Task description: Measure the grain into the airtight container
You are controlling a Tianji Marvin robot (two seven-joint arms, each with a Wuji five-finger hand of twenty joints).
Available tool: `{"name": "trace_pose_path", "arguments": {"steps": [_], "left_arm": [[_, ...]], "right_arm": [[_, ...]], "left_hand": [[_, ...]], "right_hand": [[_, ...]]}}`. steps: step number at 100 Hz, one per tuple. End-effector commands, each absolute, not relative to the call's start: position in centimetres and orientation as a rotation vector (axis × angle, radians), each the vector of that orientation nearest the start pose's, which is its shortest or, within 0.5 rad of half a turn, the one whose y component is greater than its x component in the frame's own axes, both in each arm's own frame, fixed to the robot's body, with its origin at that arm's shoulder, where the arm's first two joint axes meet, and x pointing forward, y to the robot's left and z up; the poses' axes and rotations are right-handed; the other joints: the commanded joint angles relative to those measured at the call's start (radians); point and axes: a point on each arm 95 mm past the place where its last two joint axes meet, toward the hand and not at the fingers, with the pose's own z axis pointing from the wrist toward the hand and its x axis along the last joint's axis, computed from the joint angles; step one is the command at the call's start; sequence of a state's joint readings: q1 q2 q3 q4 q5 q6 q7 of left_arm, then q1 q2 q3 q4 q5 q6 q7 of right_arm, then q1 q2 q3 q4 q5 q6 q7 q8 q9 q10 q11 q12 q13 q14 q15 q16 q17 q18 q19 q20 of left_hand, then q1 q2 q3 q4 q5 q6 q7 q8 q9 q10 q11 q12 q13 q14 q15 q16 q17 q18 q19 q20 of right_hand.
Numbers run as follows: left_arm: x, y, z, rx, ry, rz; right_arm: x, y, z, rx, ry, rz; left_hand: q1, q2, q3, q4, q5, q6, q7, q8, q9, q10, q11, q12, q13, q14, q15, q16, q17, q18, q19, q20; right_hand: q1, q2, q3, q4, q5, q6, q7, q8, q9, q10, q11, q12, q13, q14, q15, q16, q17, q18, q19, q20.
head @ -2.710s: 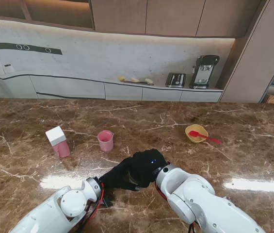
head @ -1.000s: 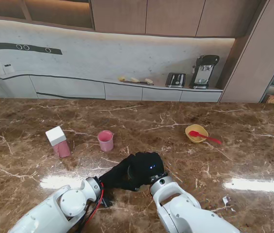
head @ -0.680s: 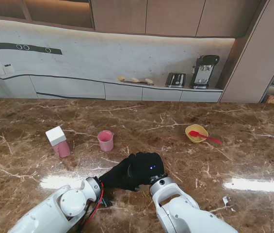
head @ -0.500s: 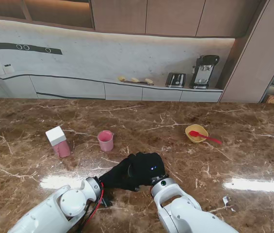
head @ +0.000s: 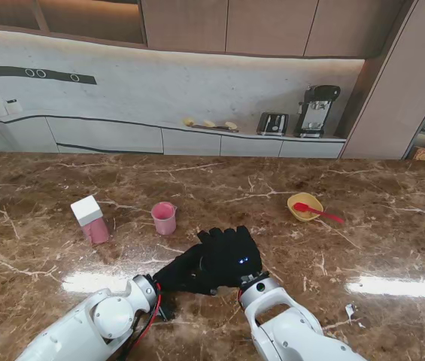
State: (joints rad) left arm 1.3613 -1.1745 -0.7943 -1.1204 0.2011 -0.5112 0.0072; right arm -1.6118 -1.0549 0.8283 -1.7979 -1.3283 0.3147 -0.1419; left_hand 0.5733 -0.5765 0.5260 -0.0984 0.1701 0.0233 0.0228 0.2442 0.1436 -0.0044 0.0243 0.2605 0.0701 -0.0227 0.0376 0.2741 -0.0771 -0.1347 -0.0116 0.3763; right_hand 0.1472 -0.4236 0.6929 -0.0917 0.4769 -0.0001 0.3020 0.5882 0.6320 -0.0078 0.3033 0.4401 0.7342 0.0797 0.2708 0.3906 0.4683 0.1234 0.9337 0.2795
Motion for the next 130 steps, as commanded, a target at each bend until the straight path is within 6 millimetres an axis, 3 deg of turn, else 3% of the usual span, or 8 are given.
{"name": "trace_pose_path", "arguments": {"steps": [1,38,83,105,113,115,117,130], "left_arm": [[34.4,-7.3,-47.9,-1.973,1.635,-2.052],[34.7,-6.8,-46.0,-1.901,1.560,-2.124],[34.5,-5.5,-40.9,-1.706,1.518,-2.200],[34.0,-4.0,-38.3,-1.605,1.502,-2.189],[33.7,-3.3,-37.5,-1.555,1.496,-2.174],[33.7,-3.1,-37.3,-1.542,1.495,-2.170],[33.6,-3.0,-37.2,-1.530,1.491,-2.167],[33.2,-2.1,-36.2,-1.489,1.468,-2.156]], "right_arm": [[30.8,12.0,-32.3,0.825,1.568,1.455],[30.3,10.4,-31.8,0.864,1.530,1.469],[30.5,6.9,-31.5,0.939,1.513,1.558],[30.9,4.7,-32.1,1.002,1.493,1.621],[31.0,4.0,-32.5,1.037,1.479,1.650],[31.1,3.8,-32.6,1.043,1.476,1.656],[31.1,3.7,-32.7,1.050,1.472,1.661],[31.3,2.8,-33.4,1.105,1.430,1.707]], "left_hand": [[-0.036,-0.031,-0.058,0.004,-0.037,-0.028,-0.028,0.000,-0.027,-0.027,-0.021,-0.015,-0.026,0.006,-0.029,-0.022,0.036,0.136,0.069,-0.013],[-0.078,-0.094,-0.058,-0.017,-0.036,0.017,-0.033,0.006,-0.029,-0.012,-0.021,-0.015,-0.029,0.006,-0.033,-0.040,0.042,0.112,0.066,-0.032],[-0.117,-0.074,-0.067,-0.030,-0.013,0.037,0.011,0.035,-0.029,-0.011,-0.022,-0.022,-0.027,0.004,-0.035,-0.061,0.048,0.094,0.049,-0.069],[-0.079,0.015,-0.216,-0.003,0.020,0.058,0.081,0.012,-0.028,-0.011,-0.020,-0.018,-0.024,-0.005,-0.025,-0.037,0.051,0.065,0.075,-0.062],[-0.046,0.081,-0.325,0.019,0.061,0.065,0.095,-0.013,0.000,-0.006,0.003,-0.012,-0.022,-0.008,0.004,0.006,0.050,0.038,0.100,-0.018],[0.012,0.126,-0.466,0.041,0.069,0.067,0.104,-0.028,-0.001,-0.006,0.019,-0.028,-0.019,-0.010,-0.001,0.024,0.053,0.033,0.100,0.009],[0.025,0.145,-0.502,0.048,0.082,0.067,0.109,-0.030,0.004,-0.007,0.026,-0.030,-0.011,-0.011,0.001,0.029,0.060,0.029,0.105,0.018],[0.024,0.211,-0.527,0.070,0.160,0.066,0.124,-0.041,0.035,-0.015,0.100,-0.060,0.035,-0.019,0.023,0.021,0.077,0.009,0.192,0.023]], "right_hand": [[-0.041,0.015,-0.007,0.040,-0.037,0.012,-0.015,-0.001,-0.028,0.004,-0.020,-0.017,-0.038,0.012,-0.012,-0.019,-0.019,0.017,-0.025,0.017],[-0.054,0.008,-0.012,0.041,-0.043,0.011,-0.031,0.007,-0.047,0.007,-0.051,-0.041,-0.071,0.014,-0.043,-0.056,-0.047,0.016,-0.072,0.020],[-0.160,-0.012,0.061,0.057,-0.044,0.009,-0.088,-0.014,-0.084,0.018,-0.187,-0.209,-0.187,-0.033,-0.139,-0.179,-0.139,-0.062,-0.228,-0.074],[-0.199,0.019,0.089,0.077,-0.048,0.028,-0.115,-0.041,-0.114,0.037,-0.208,-0.256,-0.227,-0.062,-0.159,-0.201,-0.176,-0.099,-0.278,-0.101],[-0.213,0.051,0.093,0.086,-0.051,0.037,-0.123,-0.050,-0.121,0.044,-0.211,-0.264,-0.237,-0.070,-0.164,-0.205,-0.185,-0.112,-0.289,-0.106],[-0.219,0.064,0.093,0.089,-0.052,0.037,-0.125,-0.052,-0.121,0.044,-0.211,-0.266,-0.238,-0.073,-0.165,-0.206,-0.186,-0.114,-0.291,-0.107],[-0.228,0.083,0.093,0.094,-0.051,0.039,-0.127,-0.055,-0.121,0.046,-0.211,-0.268,-0.238,-0.072,-0.165,-0.206,-0.186,-0.115,-0.293,-0.108],[-0.256,0.146,0.087,0.150,-0.044,0.058,-0.142,-0.082,-0.116,0.059,-0.210,-0.283,-0.236,-0.076,-0.167,-0.209,-0.187,-0.123,-0.305,-0.112]]}}
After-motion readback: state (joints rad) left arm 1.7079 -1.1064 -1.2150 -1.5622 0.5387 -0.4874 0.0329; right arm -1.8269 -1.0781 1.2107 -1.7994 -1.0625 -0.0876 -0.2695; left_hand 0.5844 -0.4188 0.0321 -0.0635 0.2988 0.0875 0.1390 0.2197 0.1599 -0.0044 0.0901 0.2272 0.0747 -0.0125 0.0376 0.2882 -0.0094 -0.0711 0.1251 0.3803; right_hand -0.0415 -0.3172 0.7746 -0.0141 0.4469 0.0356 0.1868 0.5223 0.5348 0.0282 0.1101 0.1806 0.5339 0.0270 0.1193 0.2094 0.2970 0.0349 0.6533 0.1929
